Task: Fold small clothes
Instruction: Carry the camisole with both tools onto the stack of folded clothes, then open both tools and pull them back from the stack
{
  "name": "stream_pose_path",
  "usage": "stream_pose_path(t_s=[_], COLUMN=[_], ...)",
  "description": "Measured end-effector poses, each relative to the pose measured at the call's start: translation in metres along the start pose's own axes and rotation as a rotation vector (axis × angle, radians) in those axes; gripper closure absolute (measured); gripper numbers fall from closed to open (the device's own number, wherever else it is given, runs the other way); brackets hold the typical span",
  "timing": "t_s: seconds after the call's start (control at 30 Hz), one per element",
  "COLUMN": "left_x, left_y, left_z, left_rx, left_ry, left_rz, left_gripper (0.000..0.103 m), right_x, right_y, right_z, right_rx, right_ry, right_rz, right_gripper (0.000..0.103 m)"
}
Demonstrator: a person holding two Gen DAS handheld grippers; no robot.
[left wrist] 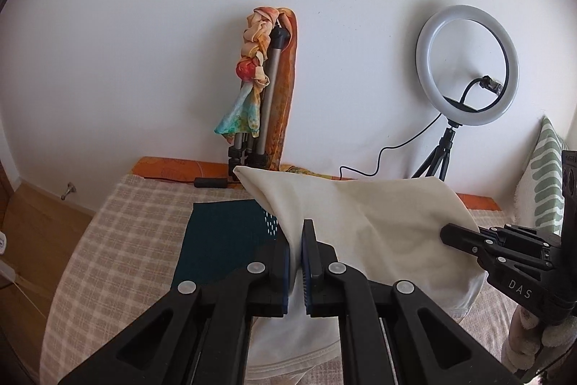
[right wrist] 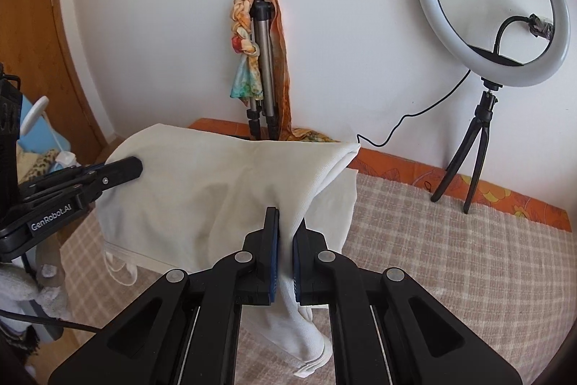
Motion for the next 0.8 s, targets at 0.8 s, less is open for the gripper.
stream_pose_path(t_s=[0.8], left_x=[0.073], left_y=[-0.072], left_z=[-0.028], left_rx=[0.105], left_ry=[0.009], left_rz=[0.191], left_gripper=[0.064], right_x=[-0.040], right_y=[-0.095], right_z=[-0.019], right_rx=[0.181], right_ry=[-0.092], right_rz=[-0.147], right_gripper=[0.067])
Point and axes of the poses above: each gripper's, at about its wrist camera, not at the fingertips, and y roughly against the way its jaws point, x to its left, z to its top, the point moved 9 cm from there along -y, roughly the way its jaws point, and after that the axes turned 1 degree about z, right-handed, at the moved point
